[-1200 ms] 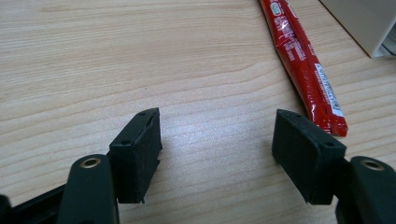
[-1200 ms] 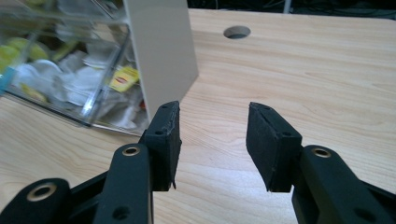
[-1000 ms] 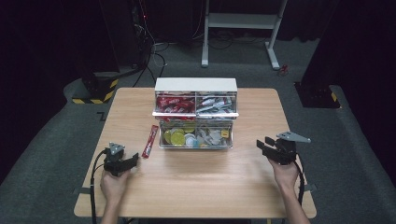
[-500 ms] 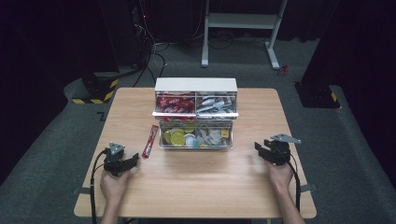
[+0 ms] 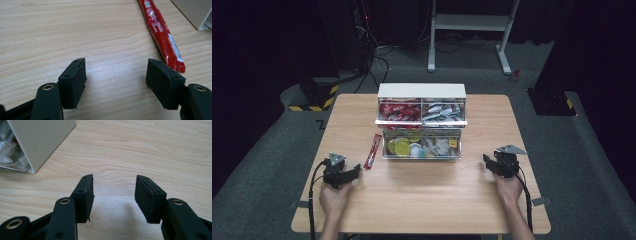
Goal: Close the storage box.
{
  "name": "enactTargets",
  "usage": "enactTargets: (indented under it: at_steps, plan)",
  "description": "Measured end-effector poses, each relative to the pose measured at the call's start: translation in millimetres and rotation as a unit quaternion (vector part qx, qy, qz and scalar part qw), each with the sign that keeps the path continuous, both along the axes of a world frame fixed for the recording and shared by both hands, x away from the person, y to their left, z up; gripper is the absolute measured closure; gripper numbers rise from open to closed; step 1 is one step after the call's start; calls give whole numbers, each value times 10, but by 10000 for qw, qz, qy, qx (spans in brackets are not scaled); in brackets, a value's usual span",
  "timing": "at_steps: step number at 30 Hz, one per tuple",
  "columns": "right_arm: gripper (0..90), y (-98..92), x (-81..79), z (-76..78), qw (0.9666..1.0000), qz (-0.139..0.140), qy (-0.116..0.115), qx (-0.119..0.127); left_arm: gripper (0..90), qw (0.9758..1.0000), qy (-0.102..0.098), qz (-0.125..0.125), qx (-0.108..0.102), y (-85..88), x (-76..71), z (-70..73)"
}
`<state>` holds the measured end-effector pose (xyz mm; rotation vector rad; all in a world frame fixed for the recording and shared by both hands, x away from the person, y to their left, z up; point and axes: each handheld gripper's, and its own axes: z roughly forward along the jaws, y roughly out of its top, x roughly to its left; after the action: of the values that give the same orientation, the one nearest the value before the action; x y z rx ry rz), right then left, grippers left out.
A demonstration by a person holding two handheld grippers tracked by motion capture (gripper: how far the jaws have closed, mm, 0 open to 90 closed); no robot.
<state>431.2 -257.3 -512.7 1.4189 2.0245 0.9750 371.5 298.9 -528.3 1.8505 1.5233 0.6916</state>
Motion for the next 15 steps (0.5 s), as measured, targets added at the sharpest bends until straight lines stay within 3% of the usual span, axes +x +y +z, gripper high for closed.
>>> enactTargets:
  at_steps: [8,13,14,15]
  plan:
    - [492,34,39,-80,9999,-8,135,-36,328,10000,0,0,-4,0,0,0]
    - [445,41,75,-91,9996,-15,270,-84,328,10000,-1,0,-12,1,0,0]
    - [405,77,67,-95,9993,-51,246,-264,328,10000,-2,0,-17,2,0,-1]
    - [405,77,67,-95,9993,-51,246,-264,328,10000,-2,0,-17,2,0,-1]
